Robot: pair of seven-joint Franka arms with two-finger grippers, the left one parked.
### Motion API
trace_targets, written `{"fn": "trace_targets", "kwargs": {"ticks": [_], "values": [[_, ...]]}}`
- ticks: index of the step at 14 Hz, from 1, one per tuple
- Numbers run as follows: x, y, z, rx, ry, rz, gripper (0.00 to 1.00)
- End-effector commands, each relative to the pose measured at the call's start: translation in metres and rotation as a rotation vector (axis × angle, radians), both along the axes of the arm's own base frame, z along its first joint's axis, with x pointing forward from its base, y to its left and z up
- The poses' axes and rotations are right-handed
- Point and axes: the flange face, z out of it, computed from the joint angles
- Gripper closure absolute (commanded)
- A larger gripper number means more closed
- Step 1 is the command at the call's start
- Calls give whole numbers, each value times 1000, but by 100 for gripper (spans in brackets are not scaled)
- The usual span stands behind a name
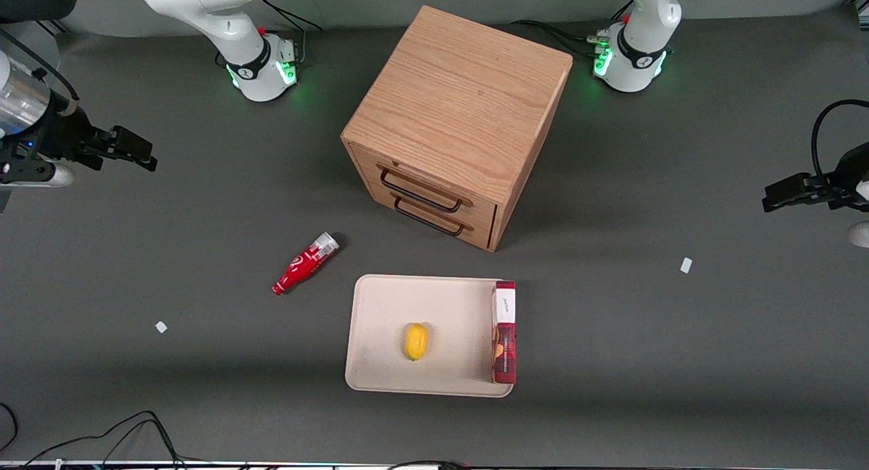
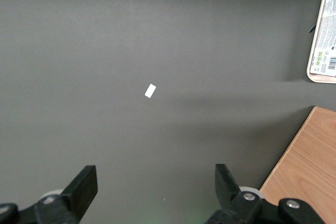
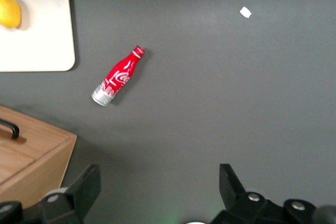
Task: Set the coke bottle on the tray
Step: 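Move the right gripper down to the red Coca-Cola bottle lying on the table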
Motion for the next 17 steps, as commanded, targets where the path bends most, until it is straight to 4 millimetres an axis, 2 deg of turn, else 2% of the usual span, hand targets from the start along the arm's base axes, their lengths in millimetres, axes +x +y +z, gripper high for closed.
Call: {"fn": "trace_targets", "kwargs": {"ticks": [1, 3, 5, 7, 10, 13, 17], "values": [[28, 37, -32, -1, 2, -75, 0], [38, 66, -56, -9, 8, -183, 0], [48, 84, -84, -14, 7, -272, 0], [56, 92, -119, -17, 21, -371, 0], [57, 107, -181, -20, 31, -483, 0], [59, 112, -237, -24, 34, -578, 0], [47, 127, -312, -23, 16, -635, 0]]}}
